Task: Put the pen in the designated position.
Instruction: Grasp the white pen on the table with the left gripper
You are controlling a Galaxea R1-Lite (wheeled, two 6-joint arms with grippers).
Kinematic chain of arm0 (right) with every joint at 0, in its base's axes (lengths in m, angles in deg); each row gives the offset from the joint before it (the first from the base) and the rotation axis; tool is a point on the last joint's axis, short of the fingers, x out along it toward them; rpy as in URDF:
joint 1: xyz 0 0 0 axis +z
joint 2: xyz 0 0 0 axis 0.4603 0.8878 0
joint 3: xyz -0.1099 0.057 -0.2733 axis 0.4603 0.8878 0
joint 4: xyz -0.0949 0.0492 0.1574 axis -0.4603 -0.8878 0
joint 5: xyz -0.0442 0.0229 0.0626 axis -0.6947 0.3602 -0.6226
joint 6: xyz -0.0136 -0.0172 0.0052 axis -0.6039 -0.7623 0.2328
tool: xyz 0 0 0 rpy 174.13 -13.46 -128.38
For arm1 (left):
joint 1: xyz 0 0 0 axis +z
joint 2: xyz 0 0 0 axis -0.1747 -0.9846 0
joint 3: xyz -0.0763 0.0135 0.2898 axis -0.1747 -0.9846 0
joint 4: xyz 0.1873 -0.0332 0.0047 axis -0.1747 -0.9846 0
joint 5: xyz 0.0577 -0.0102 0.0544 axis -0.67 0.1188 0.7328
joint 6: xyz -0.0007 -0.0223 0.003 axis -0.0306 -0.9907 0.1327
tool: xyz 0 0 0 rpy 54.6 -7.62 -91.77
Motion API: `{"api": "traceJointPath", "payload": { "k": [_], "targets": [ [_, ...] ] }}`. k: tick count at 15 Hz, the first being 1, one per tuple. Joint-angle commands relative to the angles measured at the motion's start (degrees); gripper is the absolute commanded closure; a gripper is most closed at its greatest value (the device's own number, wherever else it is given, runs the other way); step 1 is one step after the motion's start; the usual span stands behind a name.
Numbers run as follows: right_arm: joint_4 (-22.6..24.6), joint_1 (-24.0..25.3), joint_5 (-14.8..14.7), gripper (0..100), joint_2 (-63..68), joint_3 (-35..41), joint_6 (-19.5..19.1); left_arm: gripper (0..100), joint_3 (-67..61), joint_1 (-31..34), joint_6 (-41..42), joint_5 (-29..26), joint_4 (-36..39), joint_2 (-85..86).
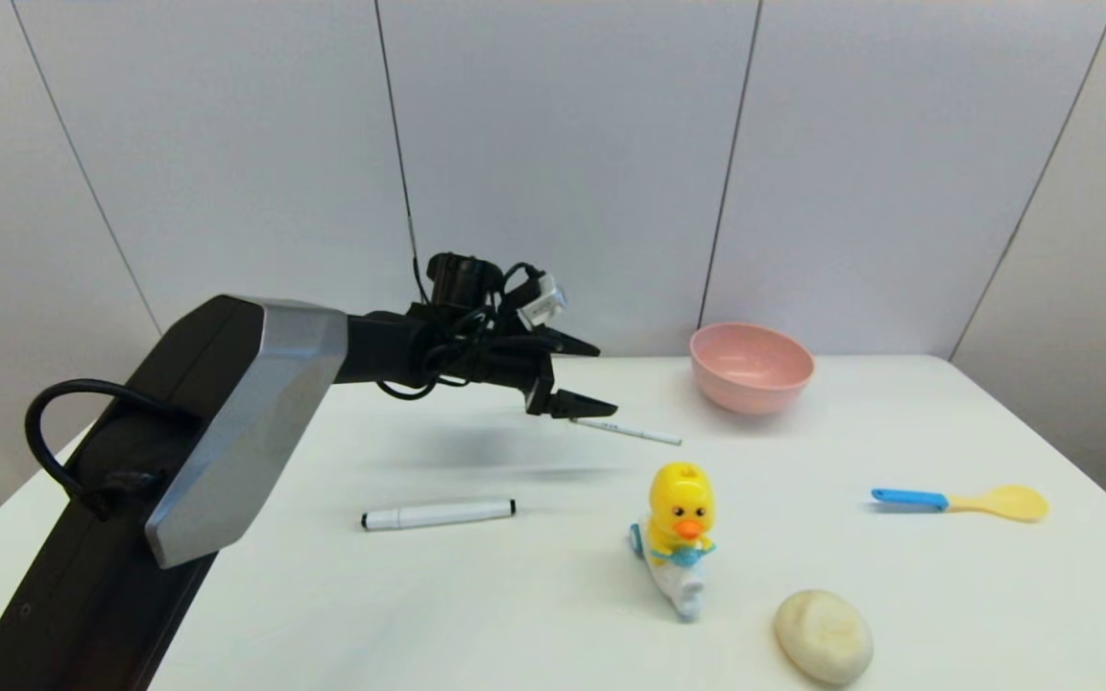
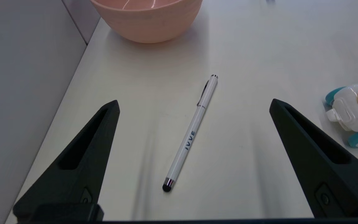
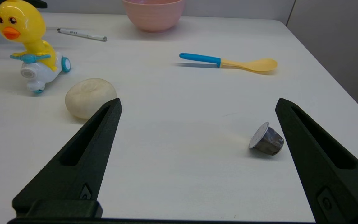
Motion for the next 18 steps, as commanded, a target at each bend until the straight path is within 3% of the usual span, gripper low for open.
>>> {"api": "traceJointPath", "payload": {
  "k": [1, 18],
  "targets": [
    [0.0, 0.0, 0.0, 0, 0.1, 0.0, 0.0, 0, 0.0, -1.3, -1.8, 0.0, 1.6, -2.9],
    [0.0, 0.0, 0.0, 0, 0.1, 0.0, 0.0, 0, 0.1, -1.6, -1.9, 2.4, 5.0, -6.5]
  ]
}}
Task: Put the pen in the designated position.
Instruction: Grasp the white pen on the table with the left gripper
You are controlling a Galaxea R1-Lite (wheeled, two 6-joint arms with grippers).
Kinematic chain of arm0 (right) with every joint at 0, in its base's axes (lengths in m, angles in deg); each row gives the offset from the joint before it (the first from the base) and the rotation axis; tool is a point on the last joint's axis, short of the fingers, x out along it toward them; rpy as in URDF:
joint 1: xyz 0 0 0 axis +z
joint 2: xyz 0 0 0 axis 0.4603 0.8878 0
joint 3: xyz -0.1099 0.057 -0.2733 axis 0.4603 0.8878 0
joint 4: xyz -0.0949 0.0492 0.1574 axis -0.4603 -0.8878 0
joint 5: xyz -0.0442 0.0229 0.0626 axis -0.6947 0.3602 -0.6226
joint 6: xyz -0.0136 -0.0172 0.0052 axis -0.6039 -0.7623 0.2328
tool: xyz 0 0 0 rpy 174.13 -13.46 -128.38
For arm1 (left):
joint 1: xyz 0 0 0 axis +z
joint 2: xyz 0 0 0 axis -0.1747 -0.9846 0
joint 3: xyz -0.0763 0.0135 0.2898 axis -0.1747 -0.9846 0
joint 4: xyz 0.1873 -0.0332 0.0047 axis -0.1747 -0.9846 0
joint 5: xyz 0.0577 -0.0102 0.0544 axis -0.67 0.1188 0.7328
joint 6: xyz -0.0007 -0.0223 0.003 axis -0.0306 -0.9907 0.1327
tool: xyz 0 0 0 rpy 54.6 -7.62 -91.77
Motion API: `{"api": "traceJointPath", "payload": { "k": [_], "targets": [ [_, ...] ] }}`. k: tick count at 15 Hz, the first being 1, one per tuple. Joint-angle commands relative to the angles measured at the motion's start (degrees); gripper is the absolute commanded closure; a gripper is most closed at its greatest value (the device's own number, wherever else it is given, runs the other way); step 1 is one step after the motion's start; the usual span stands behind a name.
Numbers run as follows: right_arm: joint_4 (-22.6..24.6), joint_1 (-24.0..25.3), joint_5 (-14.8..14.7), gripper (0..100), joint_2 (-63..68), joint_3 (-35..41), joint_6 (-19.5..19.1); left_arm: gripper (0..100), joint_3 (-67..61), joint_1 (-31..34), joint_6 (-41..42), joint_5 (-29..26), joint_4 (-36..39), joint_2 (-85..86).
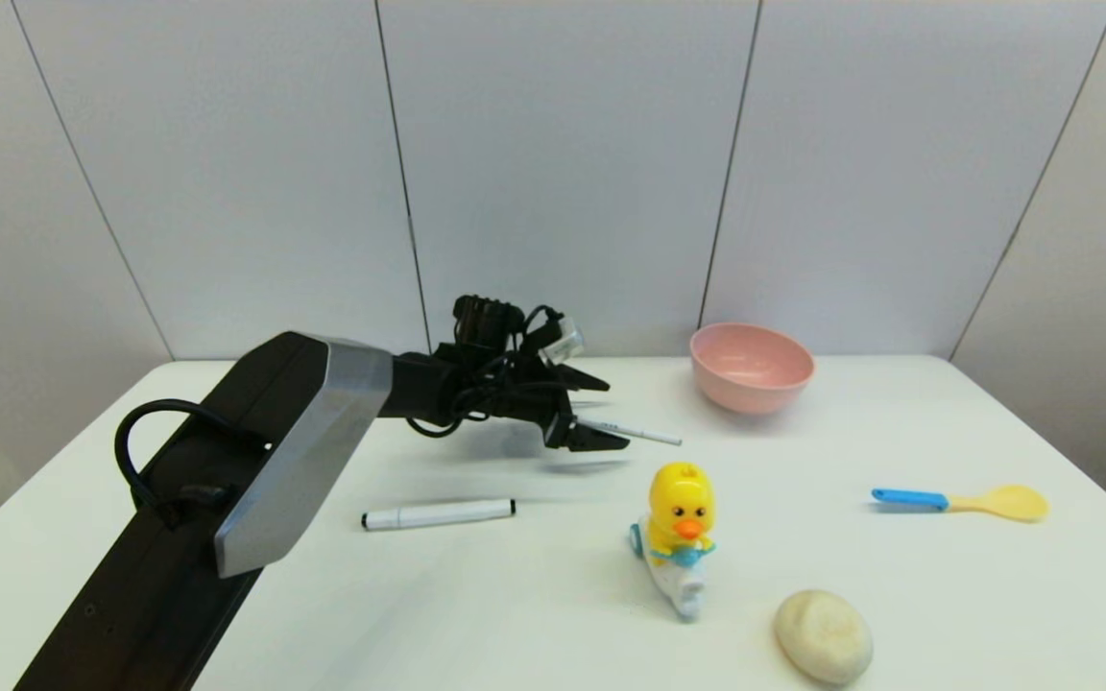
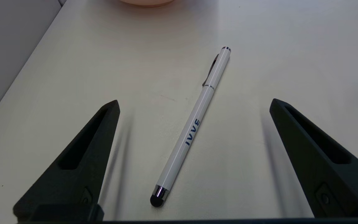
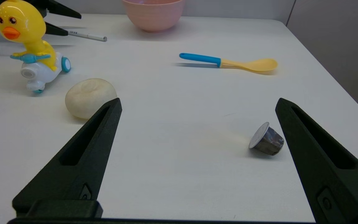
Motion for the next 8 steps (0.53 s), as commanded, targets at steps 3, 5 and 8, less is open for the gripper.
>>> {"api": "traceJointPath", "payload": {
  "k": [3, 5, 8],
  "targets": [
    [0.0, 0.0, 0.0, 0, 0.1, 0.0, 0.0, 0, 0.0, 0.3, 0.1, -0.3, 0.0, -0.7],
    [0.0, 0.0, 0.0, 0, 0.1, 0.0, 0.0, 0, 0.0, 0.9, 0.2, -0.3, -0.1, -0.9],
    [0.0, 0.0, 0.0, 0, 0.1, 0.0, 0.0, 0, 0.0, 1.1, 0.2, -0.2, -0.3, -1.0]
  ]
}}
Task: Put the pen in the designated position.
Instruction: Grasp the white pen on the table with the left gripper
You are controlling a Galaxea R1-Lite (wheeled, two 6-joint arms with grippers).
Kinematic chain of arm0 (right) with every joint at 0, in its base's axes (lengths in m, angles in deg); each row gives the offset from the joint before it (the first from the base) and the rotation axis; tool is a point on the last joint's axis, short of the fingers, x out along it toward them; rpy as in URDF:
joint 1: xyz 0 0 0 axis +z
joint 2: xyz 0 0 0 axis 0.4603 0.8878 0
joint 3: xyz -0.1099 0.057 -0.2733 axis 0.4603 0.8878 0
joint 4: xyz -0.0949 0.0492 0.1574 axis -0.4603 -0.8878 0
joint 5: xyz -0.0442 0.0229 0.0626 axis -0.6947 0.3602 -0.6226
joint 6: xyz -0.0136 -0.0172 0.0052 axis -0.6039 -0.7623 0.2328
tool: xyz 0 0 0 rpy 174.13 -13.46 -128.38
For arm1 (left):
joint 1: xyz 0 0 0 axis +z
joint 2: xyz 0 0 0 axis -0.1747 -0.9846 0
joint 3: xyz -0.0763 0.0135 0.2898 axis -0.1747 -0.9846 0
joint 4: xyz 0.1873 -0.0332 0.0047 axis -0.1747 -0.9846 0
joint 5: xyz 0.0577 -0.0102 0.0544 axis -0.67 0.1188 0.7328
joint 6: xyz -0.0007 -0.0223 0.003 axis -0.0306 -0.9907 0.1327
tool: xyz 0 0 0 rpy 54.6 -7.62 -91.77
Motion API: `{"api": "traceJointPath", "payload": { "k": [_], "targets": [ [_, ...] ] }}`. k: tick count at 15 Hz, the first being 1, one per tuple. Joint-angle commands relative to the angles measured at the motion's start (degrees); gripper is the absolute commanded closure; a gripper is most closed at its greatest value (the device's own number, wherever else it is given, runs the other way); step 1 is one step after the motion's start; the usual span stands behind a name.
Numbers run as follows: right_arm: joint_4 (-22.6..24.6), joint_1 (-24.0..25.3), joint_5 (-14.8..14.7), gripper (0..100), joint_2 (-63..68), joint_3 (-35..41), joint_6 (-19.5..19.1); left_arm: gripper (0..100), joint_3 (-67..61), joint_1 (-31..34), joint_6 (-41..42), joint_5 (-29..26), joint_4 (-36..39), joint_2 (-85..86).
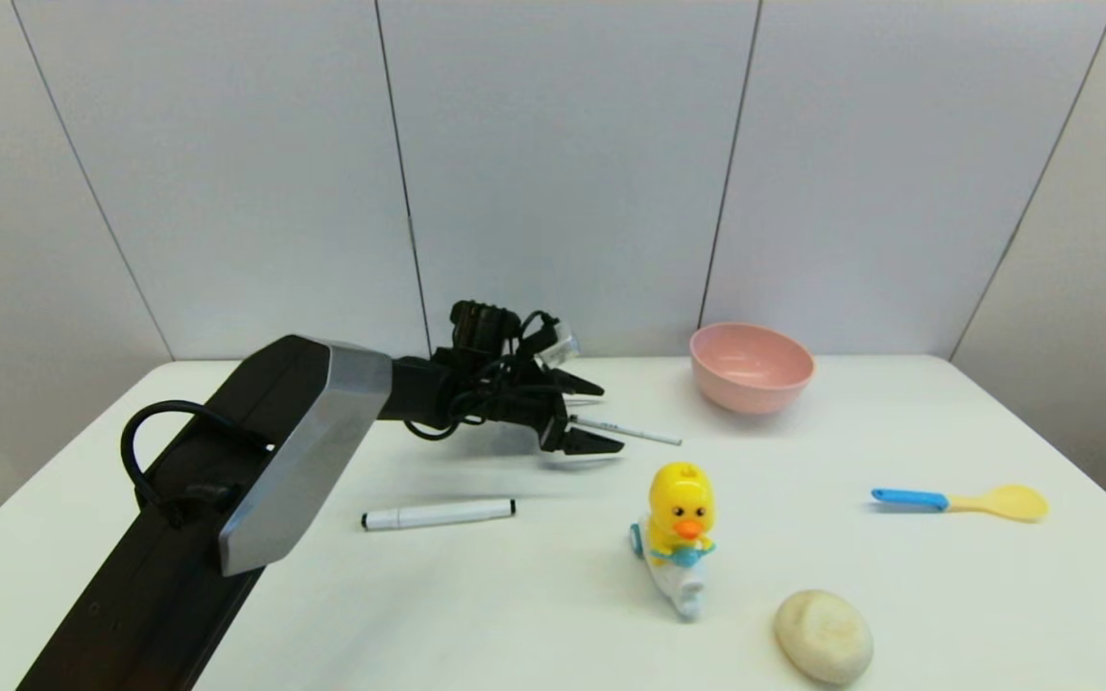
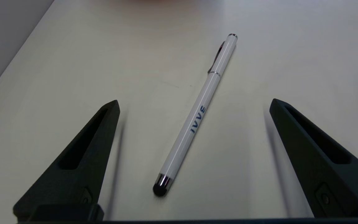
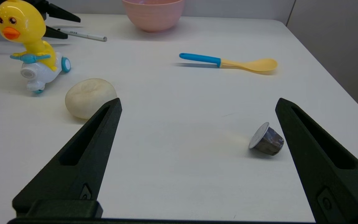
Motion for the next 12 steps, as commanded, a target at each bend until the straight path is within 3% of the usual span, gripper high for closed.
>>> {"api": "traceJointPath", "payload": {
  "k": [1, 12],
  "targets": [
    [0.0, 0.0, 0.0, 0, 0.1, 0.1, 0.0, 0, 0.0, 0.4, 0.2, -0.2, -0.1, -0.2],
    [0.0, 0.0, 0.0, 0, 0.1, 0.0, 0.0, 0, -0.1, 0.3, -0.1, -0.1, -0.4, -1.0]
  ]
}}
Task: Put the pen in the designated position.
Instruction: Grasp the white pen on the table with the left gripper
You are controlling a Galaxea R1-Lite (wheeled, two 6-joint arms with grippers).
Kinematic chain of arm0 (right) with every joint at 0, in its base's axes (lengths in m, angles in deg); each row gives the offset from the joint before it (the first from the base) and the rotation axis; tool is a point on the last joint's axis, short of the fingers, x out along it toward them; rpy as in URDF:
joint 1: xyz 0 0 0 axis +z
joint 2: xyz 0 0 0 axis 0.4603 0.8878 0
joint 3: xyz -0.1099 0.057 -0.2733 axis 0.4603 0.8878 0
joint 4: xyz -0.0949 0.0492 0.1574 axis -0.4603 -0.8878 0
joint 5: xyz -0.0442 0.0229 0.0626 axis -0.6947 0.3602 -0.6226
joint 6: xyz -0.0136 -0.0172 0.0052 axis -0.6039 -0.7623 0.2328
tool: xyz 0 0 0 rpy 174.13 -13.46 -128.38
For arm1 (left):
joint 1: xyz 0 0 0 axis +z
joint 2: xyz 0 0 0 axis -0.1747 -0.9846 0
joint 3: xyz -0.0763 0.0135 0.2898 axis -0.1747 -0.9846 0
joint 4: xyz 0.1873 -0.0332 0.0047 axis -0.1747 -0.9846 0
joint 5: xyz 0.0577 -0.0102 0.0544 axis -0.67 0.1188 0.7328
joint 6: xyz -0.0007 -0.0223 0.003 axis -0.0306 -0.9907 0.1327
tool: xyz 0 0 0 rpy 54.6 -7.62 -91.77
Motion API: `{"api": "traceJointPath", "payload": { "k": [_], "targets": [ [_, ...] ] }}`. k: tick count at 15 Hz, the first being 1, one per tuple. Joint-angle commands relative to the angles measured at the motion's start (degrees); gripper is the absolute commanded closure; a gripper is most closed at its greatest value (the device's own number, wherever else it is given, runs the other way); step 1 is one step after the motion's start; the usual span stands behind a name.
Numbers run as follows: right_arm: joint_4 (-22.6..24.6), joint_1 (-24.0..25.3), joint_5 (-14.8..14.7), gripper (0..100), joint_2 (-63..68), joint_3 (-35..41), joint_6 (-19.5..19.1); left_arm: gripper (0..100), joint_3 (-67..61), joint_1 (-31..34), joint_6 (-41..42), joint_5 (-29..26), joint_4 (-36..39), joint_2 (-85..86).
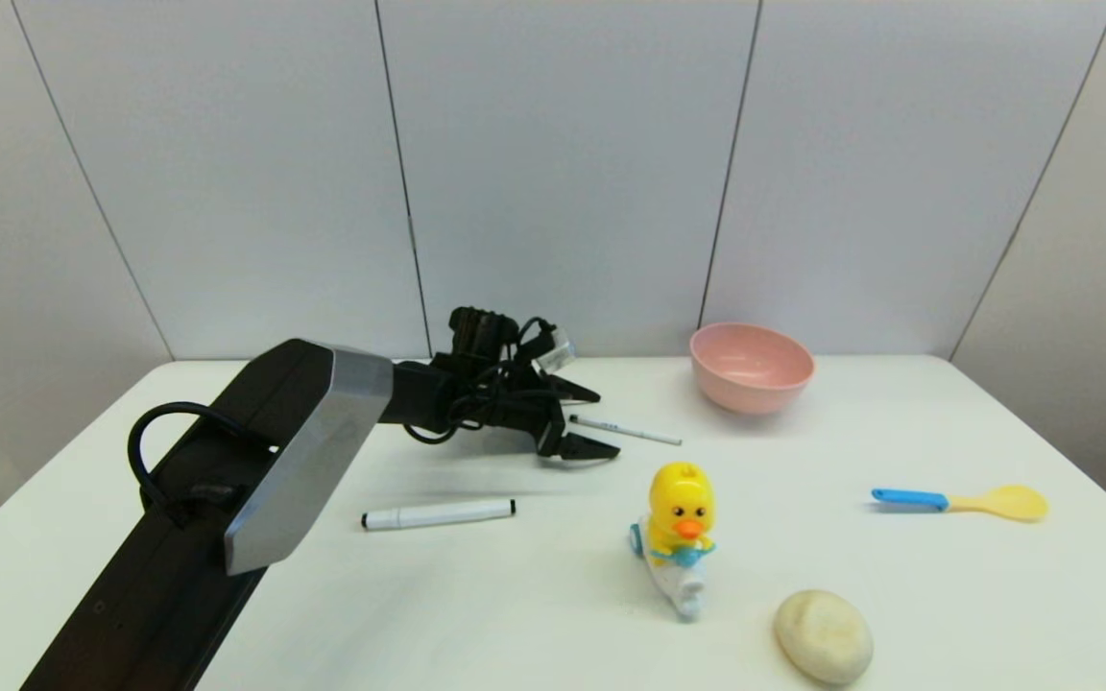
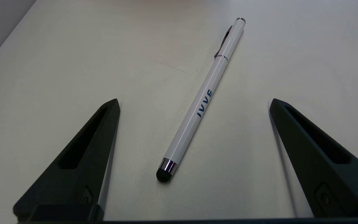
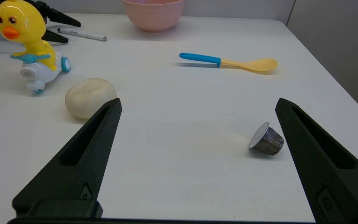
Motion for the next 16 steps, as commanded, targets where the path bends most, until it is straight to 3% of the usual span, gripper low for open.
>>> {"api": "traceJointPath", "payload": {
  "k": [1, 16],
  "targets": [
    [0.0, 0.0, 0.0, 0, 0.1, 0.0, 0.0, 0, 0.0, 0.0, 0.1, -0.3, 0.1, -0.1],
    [0.0, 0.0, 0.0, 0, 0.1, 0.0, 0.0, 0, 0.1, -0.1, 0.2, -0.3, 0.3, 0.4]
  ]
}}
